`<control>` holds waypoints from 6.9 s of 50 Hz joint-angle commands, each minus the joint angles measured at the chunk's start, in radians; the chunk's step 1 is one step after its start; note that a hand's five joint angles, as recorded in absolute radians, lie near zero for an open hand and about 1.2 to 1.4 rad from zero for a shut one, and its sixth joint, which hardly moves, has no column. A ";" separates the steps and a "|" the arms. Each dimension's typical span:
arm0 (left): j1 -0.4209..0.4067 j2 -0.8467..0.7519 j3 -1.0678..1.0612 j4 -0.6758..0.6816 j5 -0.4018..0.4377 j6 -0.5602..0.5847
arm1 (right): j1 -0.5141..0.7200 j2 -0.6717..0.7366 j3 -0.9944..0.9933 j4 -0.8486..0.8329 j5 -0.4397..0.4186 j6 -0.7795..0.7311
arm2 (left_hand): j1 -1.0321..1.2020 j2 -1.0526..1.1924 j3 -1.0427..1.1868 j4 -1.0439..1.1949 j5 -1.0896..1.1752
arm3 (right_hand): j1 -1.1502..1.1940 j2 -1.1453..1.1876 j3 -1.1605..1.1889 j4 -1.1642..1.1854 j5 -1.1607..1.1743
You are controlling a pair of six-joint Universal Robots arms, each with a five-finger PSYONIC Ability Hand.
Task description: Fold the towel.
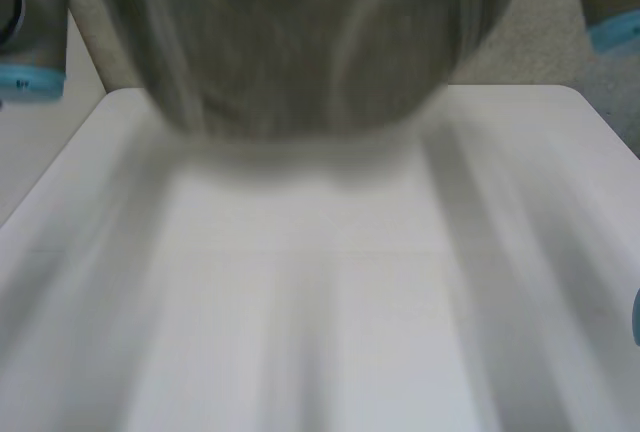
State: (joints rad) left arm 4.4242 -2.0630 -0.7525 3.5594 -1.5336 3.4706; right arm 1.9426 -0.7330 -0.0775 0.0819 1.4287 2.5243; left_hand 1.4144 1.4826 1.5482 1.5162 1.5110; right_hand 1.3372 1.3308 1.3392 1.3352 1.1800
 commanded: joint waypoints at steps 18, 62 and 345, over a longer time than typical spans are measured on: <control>0.032 -0.167 -0.494 0.259 0.044 -0.082 | -0.005 -0.002 0.690 0.027 -0.077 -0.025 | -0.018 -0.086 -0.152 -0.120 -0.289 | 0.059 0.065 0.057 0.061 0.042; 0.285 0.503 -1.189 -0.212 0.540 0.188 | -0.301 -0.632 1.401 0.684 -0.310 -0.429 | -0.018 -0.086 -0.152 -0.120 -0.289 | 0.059 0.065 0.057 0.061 0.042; 0.121 0.228 -1.137 0.170 0.250 -0.148 | -0.269 -0.293 1.717 -0.215 -0.082 -0.030 | -1.081 -1.149 -1.214 -1.182 -1.352 | -0.733 -0.726 -0.735 -0.731 -0.750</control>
State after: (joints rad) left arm 4.5429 -1.8358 -1.8811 3.7232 -1.2886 3.3210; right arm 1.6805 -1.0622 1.6610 -0.1352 1.3463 2.4962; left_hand 0.4246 0.4433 0.4102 0.4262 0.3898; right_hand 0.5665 0.5585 0.5661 0.5660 0.3976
